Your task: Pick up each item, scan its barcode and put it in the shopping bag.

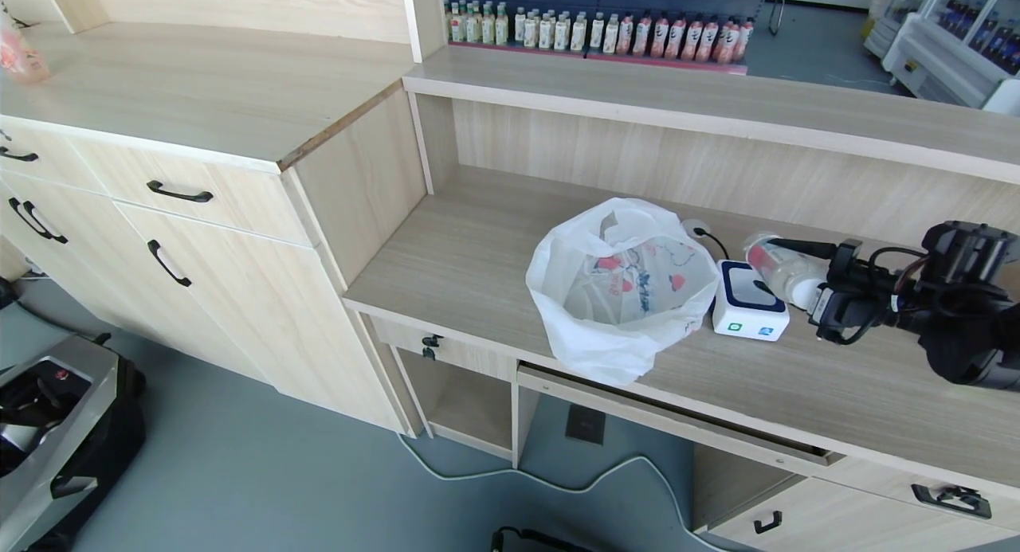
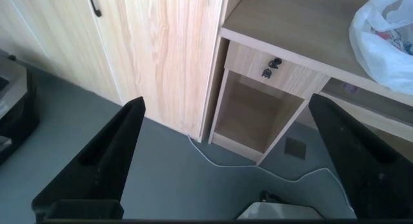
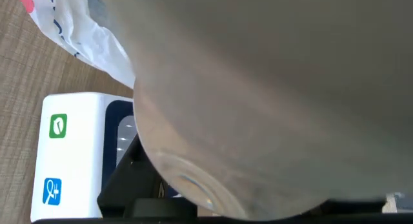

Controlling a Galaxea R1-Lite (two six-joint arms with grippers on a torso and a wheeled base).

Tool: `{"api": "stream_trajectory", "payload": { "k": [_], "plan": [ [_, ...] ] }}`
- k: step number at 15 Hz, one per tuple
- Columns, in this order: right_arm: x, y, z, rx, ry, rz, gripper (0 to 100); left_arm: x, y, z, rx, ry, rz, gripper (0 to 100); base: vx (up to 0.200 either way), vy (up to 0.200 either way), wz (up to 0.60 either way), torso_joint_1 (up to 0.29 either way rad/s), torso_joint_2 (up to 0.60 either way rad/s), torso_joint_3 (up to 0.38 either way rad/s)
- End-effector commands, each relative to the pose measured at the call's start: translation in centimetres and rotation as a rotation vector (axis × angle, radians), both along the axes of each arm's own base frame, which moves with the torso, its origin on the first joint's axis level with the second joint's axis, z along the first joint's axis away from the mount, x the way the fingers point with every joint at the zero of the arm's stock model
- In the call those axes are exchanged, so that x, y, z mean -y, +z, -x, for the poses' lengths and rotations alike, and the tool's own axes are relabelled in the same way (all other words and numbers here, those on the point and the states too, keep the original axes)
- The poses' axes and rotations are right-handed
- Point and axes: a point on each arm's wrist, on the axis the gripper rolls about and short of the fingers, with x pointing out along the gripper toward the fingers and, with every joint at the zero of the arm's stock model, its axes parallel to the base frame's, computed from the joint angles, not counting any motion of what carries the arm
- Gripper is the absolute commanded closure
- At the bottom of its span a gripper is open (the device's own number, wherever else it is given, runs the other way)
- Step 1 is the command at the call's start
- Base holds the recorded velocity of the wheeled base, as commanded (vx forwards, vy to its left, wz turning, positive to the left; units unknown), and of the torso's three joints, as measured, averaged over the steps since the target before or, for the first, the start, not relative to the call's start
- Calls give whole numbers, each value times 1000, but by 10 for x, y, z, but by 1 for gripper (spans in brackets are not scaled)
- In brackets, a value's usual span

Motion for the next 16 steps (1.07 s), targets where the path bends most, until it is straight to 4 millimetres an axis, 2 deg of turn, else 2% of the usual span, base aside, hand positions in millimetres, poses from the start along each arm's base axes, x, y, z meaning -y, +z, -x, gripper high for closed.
{"api": "stream_trajectory", "payload": {
  "k": [1, 3, 16],
  "plan": [
    [-5, -5, -5, -4, 16, -2, 100, 0, 0, 0, 1, 2, 0, 0, 0, 0, 0, 0, 0, 0],
    [-10, -8, -9, 6, 31, -7, 100, 0, 0, 0, 1, 0, 0, 0, 0, 0, 0, 0, 0, 0],
    [-12, -21, -24, 2, 41, -17, 100, 0, 0, 0, 1, 0, 0, 0, 0, 0, 0, 0, 0, 0]
  ]
}}
